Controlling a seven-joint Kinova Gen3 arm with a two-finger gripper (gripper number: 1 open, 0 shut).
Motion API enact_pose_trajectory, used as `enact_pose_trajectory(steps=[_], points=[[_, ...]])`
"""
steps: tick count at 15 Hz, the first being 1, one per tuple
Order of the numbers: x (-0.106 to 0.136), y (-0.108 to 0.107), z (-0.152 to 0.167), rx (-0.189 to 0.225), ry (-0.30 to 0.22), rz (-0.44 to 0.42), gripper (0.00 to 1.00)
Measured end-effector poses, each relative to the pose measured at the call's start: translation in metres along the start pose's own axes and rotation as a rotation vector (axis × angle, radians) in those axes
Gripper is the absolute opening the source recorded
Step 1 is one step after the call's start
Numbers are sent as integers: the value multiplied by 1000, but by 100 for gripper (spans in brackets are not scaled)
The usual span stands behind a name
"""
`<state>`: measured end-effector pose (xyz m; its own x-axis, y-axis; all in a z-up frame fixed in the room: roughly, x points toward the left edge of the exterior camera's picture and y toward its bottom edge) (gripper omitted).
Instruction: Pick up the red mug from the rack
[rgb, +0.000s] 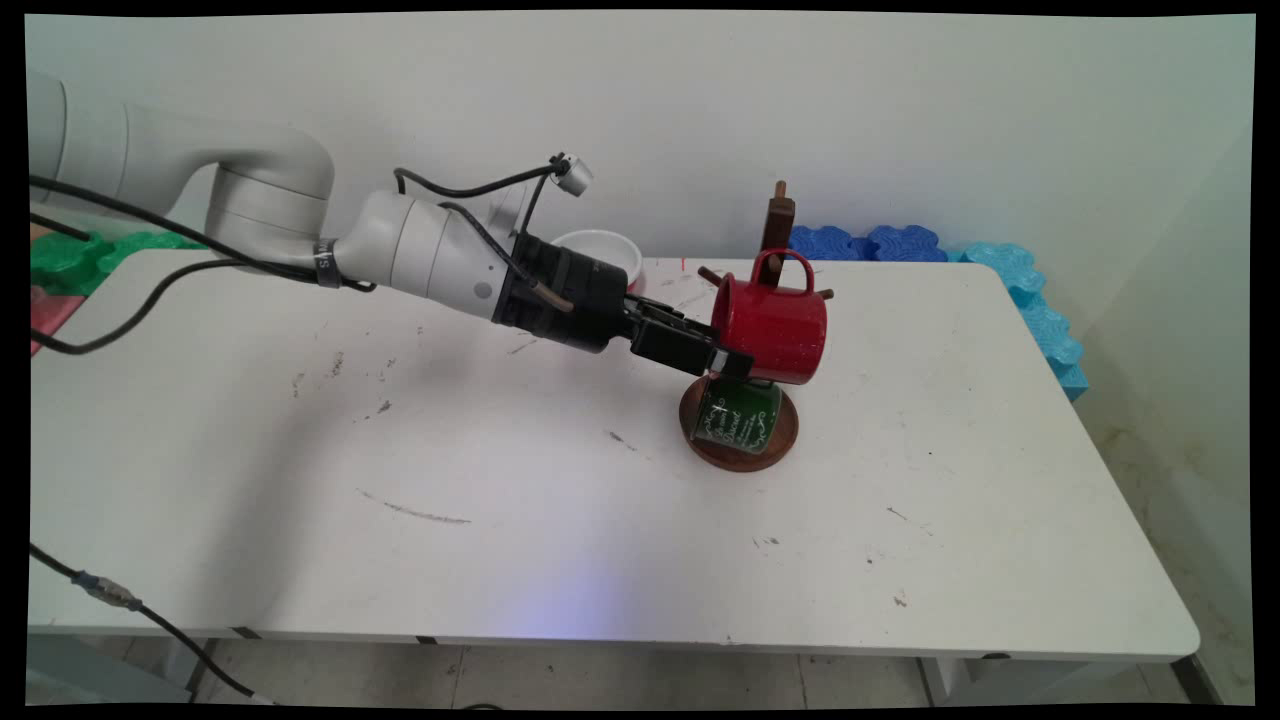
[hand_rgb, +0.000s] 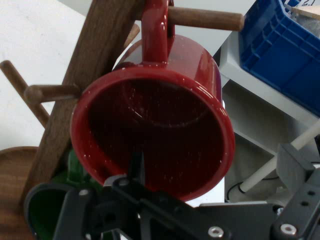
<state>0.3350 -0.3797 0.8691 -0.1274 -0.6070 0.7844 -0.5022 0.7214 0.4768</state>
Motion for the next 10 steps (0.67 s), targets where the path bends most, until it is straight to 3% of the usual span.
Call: enact_pose_trajectory(steps=[10], points=[[-1, -1, 1, 14, 13, 4, 100]])
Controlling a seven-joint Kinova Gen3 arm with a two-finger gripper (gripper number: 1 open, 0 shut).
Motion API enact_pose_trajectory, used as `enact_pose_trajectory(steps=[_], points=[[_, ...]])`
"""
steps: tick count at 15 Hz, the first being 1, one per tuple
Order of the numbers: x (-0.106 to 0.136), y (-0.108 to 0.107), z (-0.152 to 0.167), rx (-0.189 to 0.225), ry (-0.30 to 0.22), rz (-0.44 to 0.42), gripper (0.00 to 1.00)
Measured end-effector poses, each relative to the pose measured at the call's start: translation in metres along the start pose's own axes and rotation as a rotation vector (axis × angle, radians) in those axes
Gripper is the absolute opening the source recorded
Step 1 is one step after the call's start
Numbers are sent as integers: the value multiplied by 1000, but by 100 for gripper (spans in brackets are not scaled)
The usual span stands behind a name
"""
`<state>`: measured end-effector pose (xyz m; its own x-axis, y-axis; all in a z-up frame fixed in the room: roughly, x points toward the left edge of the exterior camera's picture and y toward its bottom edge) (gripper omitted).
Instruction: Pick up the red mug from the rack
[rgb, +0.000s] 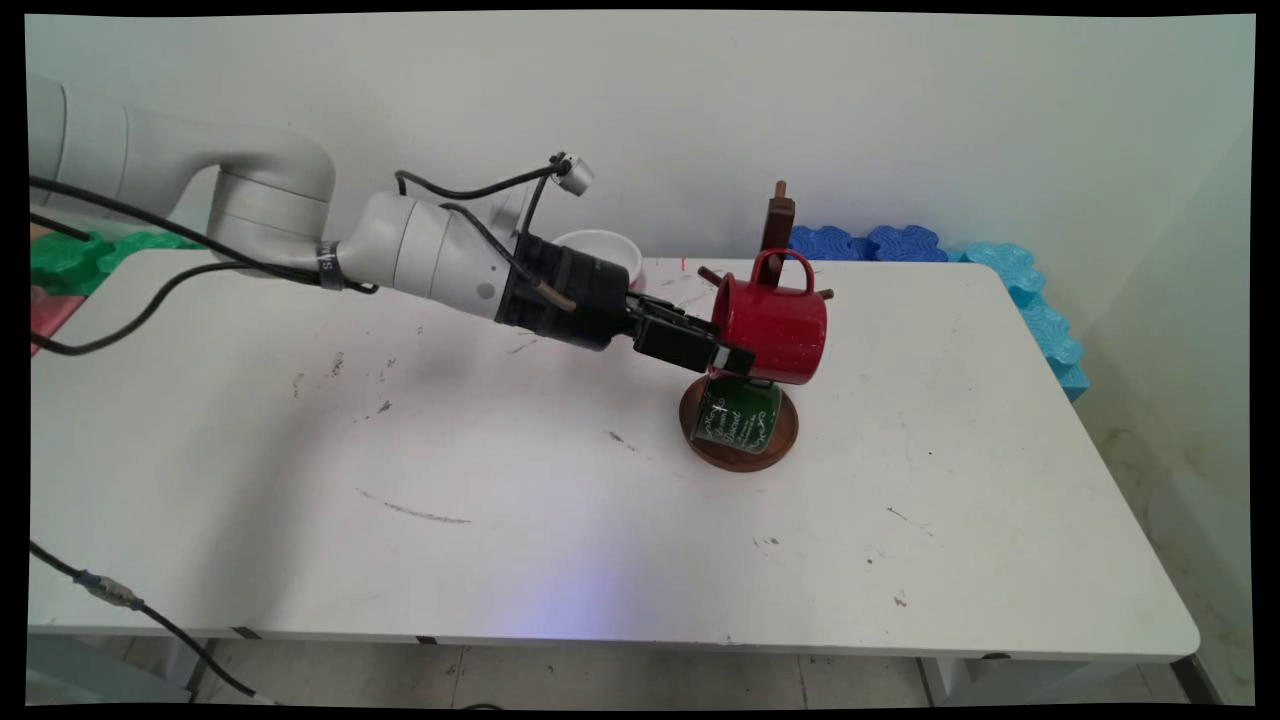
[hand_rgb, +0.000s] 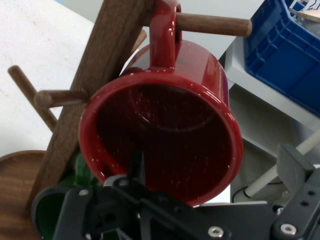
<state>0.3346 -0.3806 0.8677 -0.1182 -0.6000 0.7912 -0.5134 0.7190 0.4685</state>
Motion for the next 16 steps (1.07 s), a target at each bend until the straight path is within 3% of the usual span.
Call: enact_pose_trajectory(steps=[8, 9, 16], points=[[0, 1, -4, 8, 13, -2, 100], [1, 1, -4, 9, 15, -2, 0], [1, 1, -5, 13, 19, -5, 0]])
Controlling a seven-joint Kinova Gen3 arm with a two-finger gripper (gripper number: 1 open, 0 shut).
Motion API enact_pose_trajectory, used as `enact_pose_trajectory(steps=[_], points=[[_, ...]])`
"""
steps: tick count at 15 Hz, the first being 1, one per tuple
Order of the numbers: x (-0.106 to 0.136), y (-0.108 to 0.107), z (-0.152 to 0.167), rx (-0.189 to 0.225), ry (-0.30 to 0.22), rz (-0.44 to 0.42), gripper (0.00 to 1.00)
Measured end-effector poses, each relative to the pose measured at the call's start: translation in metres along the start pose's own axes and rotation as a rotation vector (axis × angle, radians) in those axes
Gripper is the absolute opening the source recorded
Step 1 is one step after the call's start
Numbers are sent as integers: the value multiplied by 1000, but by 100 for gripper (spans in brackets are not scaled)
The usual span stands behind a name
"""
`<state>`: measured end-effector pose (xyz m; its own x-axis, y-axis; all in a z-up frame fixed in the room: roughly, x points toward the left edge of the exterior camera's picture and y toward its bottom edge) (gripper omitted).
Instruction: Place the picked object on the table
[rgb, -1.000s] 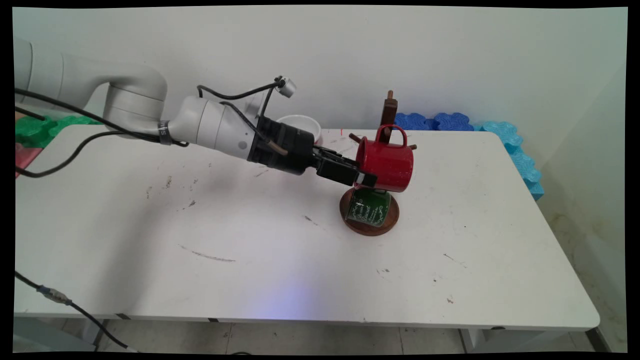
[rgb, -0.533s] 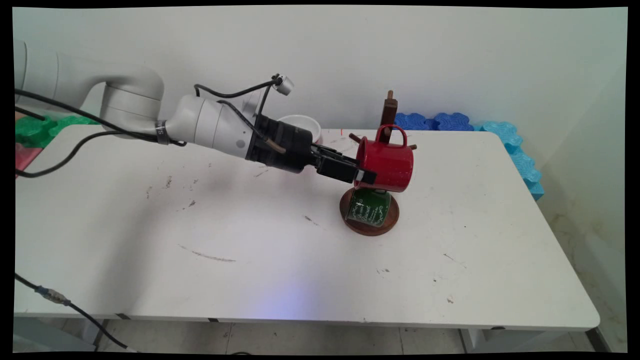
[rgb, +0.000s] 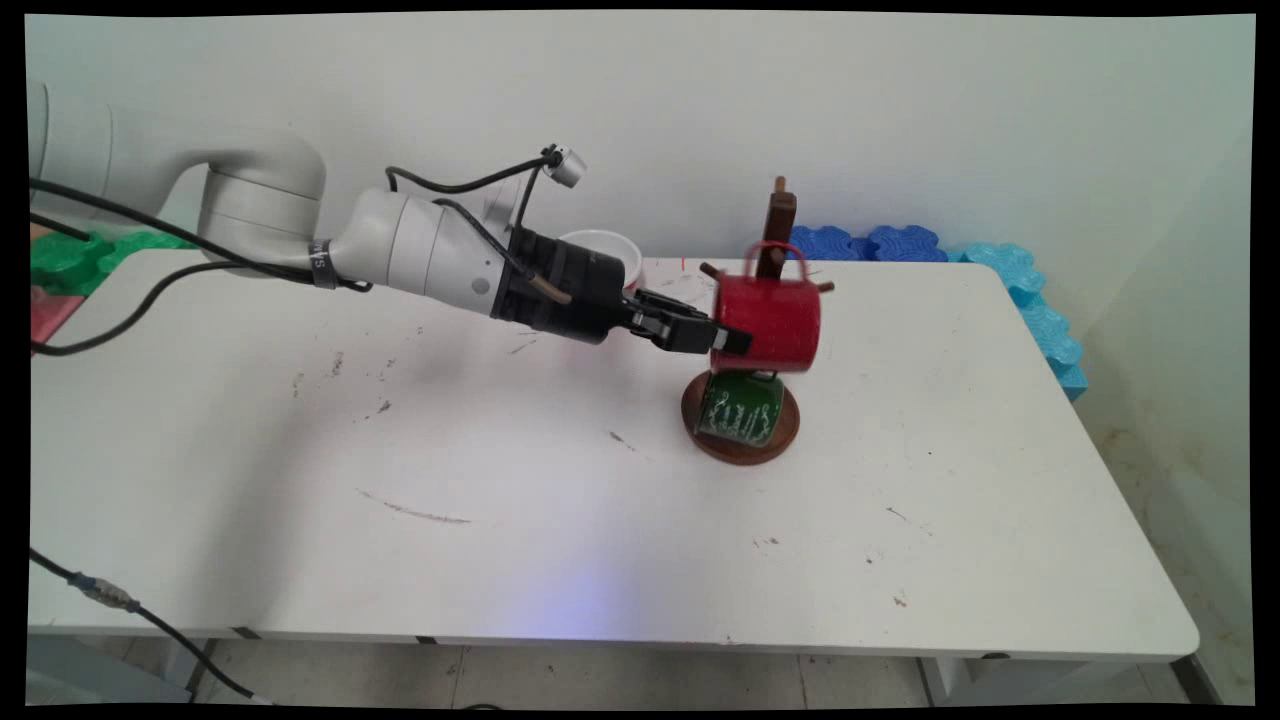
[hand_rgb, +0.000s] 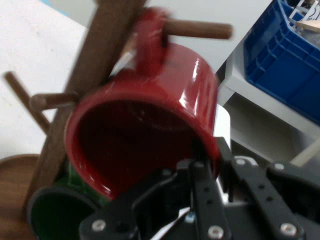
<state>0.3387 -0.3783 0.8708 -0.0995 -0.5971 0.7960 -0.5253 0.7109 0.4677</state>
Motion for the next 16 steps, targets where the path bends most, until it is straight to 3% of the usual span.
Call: enact_pose_trajectory(steps=[16], points=[[1, 7, -1, -14, -9, 20, 0]])
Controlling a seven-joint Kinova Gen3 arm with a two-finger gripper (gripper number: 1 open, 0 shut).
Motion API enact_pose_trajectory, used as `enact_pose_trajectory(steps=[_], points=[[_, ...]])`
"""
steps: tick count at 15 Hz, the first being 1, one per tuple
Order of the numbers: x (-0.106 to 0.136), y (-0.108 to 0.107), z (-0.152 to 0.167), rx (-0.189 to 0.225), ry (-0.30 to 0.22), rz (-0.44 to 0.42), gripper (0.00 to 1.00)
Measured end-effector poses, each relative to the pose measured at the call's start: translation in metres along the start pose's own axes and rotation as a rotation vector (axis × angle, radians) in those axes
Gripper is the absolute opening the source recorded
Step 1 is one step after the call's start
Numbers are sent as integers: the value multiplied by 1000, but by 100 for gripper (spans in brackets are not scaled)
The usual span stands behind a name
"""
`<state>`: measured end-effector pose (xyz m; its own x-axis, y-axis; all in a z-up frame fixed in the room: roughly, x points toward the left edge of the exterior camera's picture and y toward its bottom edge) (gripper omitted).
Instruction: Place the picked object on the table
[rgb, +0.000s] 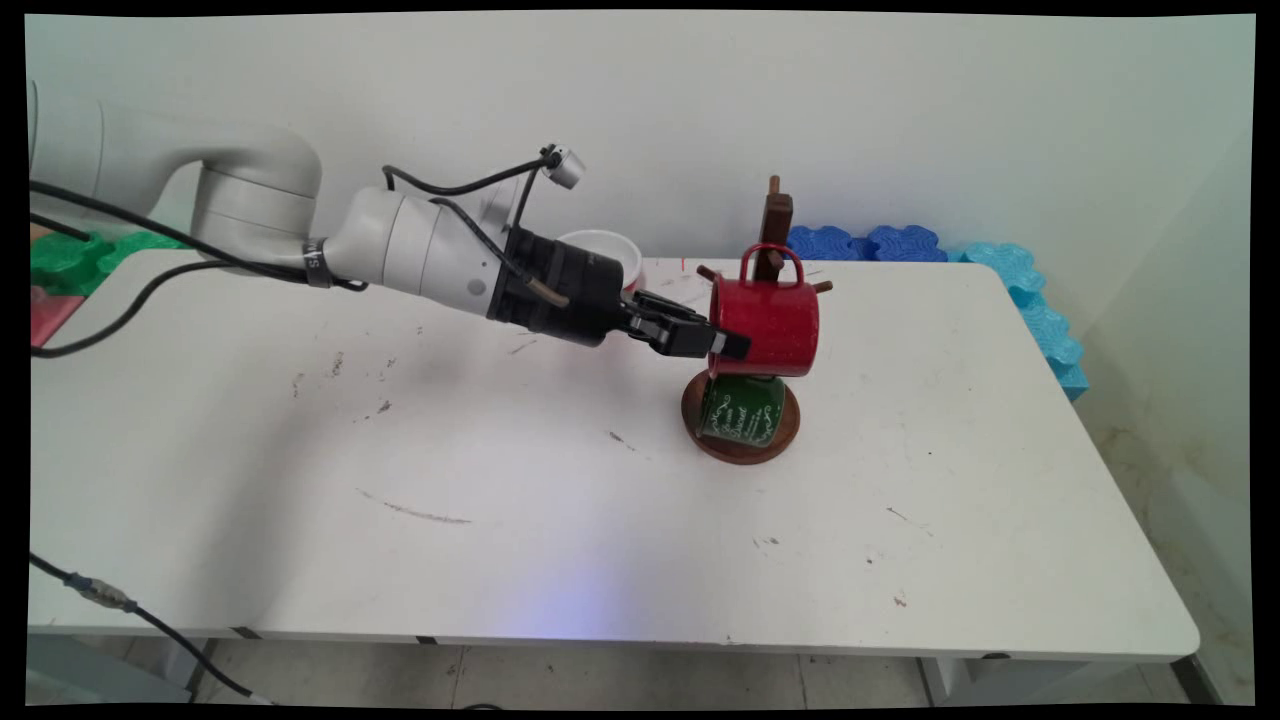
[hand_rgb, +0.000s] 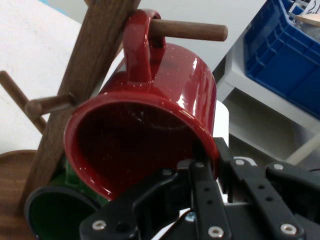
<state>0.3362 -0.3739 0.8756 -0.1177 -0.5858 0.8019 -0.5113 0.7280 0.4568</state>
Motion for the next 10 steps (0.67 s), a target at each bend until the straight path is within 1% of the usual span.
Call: enact_pose_trajectory(steps=[10], points=[[8, 8, -5, -20, -1, 38, 0]])
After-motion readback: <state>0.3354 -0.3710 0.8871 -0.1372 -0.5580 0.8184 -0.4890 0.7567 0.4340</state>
